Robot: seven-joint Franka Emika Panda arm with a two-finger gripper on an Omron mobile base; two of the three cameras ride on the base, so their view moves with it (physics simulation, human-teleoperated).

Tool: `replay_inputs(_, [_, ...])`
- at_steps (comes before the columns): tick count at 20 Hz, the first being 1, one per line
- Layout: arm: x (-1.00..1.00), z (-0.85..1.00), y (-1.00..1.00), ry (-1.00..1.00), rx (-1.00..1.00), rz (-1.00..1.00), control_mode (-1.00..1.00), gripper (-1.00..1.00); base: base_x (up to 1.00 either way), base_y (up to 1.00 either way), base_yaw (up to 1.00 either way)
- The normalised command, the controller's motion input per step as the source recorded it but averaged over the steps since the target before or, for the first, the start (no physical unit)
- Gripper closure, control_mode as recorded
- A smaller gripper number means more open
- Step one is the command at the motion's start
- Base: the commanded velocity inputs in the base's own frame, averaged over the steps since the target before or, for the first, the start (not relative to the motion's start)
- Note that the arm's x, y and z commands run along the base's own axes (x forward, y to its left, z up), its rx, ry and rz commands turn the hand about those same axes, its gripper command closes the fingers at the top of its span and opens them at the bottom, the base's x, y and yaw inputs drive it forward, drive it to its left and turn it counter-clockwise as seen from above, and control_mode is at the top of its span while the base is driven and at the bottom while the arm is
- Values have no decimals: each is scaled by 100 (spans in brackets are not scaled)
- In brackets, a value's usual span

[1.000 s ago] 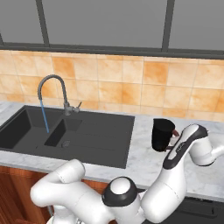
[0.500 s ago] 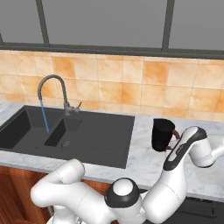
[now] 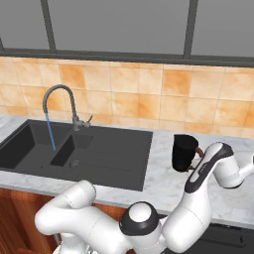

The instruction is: Turn on the sink faucet and place the jug under the water for a few seconds to fill it up.

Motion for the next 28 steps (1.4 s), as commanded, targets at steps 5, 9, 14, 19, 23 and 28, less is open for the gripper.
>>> replay_inputs(5, [3, 0, 6, 4, 0, 0, -100, 100, 0, 0, 0])
replay_inputs(9, [0, 0, 2, 1, 0, 0, -100, 100, 0, 0, 0])
replay_inputs(14, [0, 0, 0, 0, 0, 0, -100, 100, 0, 0, 0])
replay_inputs(19, [0, 0, 0, 0, 0, 0, -100, 100, 0, 0, 0])
replay_inputs(23, [-9, 0, 7, -2, 0, 0, -100, 100, 0, 0, 0])
replay_inputs(28, [-40, 32, 58, -10, 0, -3, -100, 100, 0, 0, 0])
